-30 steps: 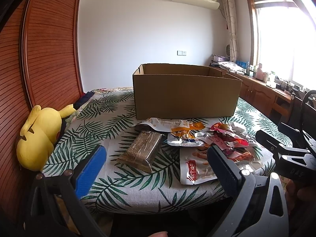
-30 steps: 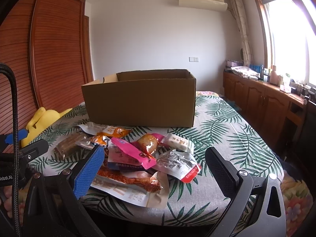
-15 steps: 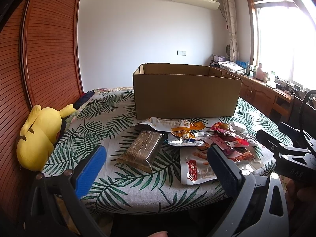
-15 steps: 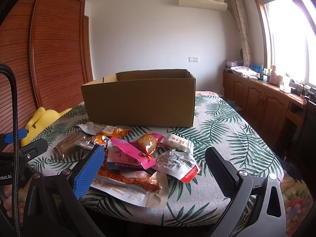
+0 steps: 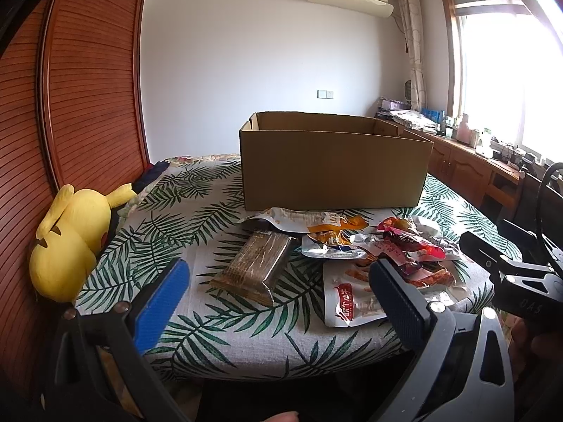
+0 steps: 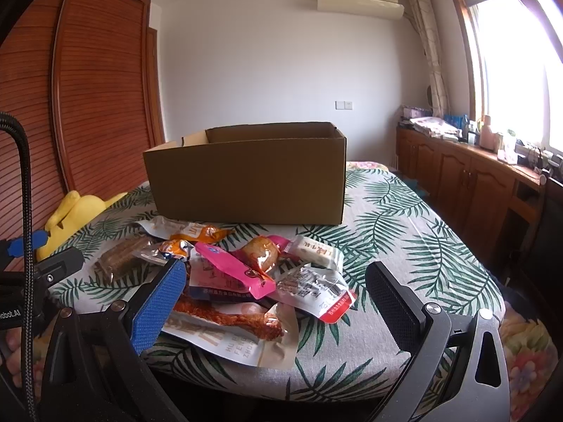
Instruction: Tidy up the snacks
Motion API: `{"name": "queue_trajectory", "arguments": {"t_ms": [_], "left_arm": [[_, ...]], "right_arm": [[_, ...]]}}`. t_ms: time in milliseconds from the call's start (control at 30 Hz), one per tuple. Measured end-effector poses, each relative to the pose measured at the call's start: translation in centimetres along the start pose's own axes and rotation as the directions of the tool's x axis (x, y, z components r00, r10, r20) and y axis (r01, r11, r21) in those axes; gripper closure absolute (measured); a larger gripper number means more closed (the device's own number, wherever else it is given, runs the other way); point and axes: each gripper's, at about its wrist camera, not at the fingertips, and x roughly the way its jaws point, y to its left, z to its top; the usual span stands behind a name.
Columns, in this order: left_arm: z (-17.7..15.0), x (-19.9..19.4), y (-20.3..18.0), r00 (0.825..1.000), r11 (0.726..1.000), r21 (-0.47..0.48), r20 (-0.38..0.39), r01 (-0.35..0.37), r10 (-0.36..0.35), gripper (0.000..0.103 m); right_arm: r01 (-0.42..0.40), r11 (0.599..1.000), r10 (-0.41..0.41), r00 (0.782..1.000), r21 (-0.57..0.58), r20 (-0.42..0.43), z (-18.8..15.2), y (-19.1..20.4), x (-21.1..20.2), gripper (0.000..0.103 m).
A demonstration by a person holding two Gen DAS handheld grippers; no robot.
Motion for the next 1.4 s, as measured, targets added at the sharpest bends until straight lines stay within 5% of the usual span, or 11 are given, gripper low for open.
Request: {"name": "queue_trajectory", "arguments": {"t_ms": [567,967,1400], "left_arm": [[-0.1,0.2,0.1,1.0,1.0,0.001,-0.003,-0.002,0.002,0.0],[-1.3,2.6,1.3,0.997,1.0,-0.005,-0.072,-0.027,0.027,0.0],[0.3,5.9,3.9,0.99,1.0,0.015,-0.14,0.005,-0.003,0.002]], "right_arm": [[-0.003,1.0,0.003,1.0,0.0,-0.006,-0.1,0.0,0.0,0.0],[-0.012,1.0,0.01,0.997,-0.018,-0.07,-0.9,0.0,1.6,0.0],[-0.166,0.985,0.154,0.971,-0.05,-0.186,-1.0,0.9,4.4,0.009]]}}
